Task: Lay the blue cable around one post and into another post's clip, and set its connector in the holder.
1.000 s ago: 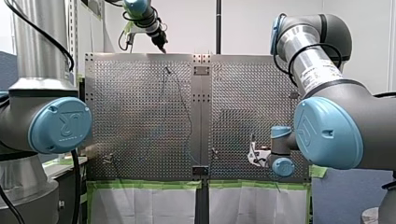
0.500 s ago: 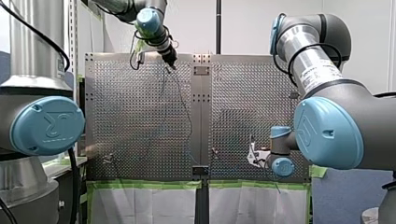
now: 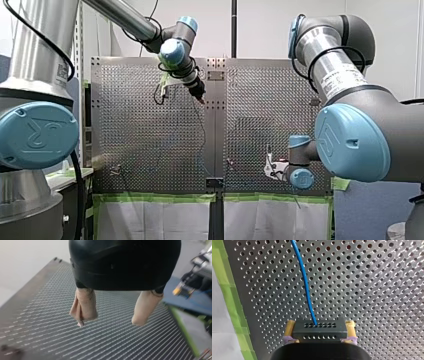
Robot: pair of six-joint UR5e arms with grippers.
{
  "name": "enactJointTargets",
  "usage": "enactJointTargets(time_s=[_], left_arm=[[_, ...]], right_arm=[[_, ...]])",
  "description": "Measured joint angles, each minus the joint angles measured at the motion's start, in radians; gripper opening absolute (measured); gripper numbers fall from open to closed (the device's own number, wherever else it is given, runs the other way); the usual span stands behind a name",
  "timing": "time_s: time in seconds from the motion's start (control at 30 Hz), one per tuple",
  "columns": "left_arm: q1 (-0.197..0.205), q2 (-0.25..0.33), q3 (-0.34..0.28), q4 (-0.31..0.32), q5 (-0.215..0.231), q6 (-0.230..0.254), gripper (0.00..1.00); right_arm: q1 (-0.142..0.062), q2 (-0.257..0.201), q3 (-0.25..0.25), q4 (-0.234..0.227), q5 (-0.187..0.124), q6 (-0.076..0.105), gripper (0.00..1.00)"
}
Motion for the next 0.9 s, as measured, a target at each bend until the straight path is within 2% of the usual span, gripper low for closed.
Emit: enactJointTargets(time_s=[0.13,0.3,0.67,0.8,0.9], left_arm=[[-0.032,-0.032,-0.032,0.032,0.005,-0.031,1.00],[-0.065,-0.061,-0.073,0.074,-0.011,-0.063,1.00],[-0.068,-0.148,-0.165,0.166,-0.032,-0.084,1.00],[-0.065,-0.181,-0.198,0.199,-0.028,-0.089,1.00],[-0.063,-0.206,-0.223,0.223,-0.016,-0.102,1.00]], right_arm=[[-0.004,0.000,0.000,0.002,0.001,0.001,0.00],[-0.004,0.000,0.000,0.004,0.001,-0.001,0.00],[0.002,0.000,0.001,0.014,0.008,-0.016,0.00],[0.005,0.000,0.000,0.009,0.012,-0.021,0.00],[0.004,-0.001,0.000,0.008,0.015,-0.017,0.00]])
